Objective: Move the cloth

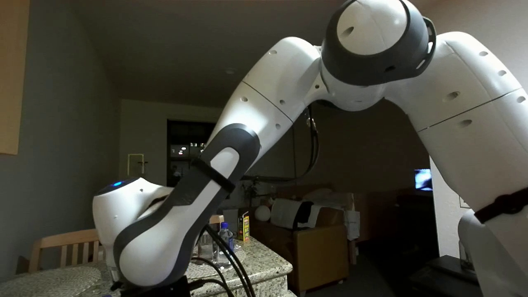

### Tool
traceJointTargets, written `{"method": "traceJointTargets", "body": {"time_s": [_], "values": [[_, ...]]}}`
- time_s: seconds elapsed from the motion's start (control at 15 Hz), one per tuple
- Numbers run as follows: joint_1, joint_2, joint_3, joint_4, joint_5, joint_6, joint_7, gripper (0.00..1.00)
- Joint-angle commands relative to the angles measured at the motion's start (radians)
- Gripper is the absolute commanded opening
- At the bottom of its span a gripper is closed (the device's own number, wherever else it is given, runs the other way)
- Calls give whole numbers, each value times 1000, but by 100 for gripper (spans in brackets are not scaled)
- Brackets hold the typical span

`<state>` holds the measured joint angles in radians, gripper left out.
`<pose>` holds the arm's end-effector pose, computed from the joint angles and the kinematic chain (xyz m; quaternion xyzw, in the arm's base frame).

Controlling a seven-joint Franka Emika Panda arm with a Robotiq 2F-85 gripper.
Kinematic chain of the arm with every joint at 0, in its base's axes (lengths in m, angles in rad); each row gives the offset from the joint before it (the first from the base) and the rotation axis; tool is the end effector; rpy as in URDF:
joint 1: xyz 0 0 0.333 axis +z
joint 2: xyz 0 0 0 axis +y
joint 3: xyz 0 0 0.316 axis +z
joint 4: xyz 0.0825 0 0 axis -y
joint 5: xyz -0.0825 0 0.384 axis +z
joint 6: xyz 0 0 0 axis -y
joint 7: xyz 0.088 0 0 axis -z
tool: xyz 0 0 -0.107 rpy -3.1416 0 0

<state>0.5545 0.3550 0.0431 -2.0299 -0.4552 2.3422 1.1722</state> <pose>0.4963 0.3288 0.2685 0.9806 -0.1234 0.1045 0.1109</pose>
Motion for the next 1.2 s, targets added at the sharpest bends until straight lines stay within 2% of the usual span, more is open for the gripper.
{"method": "traceJointTargets", "body": {"time_s": [0.0, 0.53, 1.13], "values": [[-41, -49, 50, 18, -8, -88, -65, 9], [-53, -57, 92, 142, -37, -242, -117, 9], [-64, -66, 100, 236, -98, -342, -132, 9]]}}
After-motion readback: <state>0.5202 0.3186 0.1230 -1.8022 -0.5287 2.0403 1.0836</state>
